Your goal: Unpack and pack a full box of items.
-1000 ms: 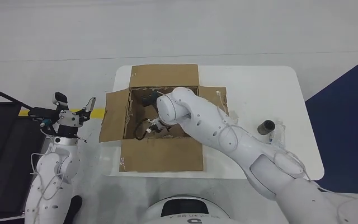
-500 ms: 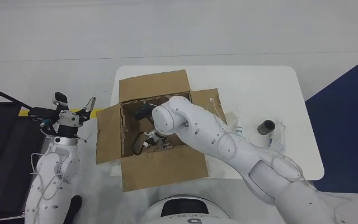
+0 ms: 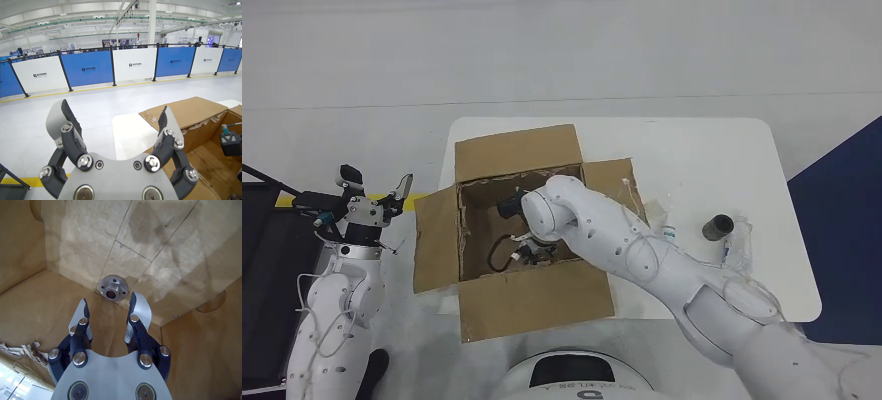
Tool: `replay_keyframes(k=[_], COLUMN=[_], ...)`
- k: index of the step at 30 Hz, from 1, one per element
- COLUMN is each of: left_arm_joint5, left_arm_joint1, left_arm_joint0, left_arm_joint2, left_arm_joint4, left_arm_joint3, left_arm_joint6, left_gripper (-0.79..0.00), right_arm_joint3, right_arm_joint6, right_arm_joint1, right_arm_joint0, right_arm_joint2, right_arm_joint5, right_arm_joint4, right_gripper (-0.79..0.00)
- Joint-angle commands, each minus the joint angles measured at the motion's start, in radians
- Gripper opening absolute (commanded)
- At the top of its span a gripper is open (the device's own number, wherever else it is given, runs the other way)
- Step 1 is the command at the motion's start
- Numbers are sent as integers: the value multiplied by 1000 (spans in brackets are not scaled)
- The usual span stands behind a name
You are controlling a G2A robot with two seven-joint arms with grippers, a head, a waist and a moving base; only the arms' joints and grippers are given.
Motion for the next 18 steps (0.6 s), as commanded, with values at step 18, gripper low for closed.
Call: replay_keyframes(k=[18], left_arm_joint5=[0], left_arm_joint1=[0], left_arm_joint0=[0], left_arm_joint2=[0], left_arm_joint4=[0], left_arm_joint3=[0], left_arm_joint6=[0], left_gripper=[0], right_arm_joint3=[145], right_arm_joint6=[-58], right_arm_joint1=[-68], right_arm_joint0=[-1], right_arm_joint2=[-91], right_arm_joint5=[-74], right_arm_joint4=[-47], right_gripper=[-422])
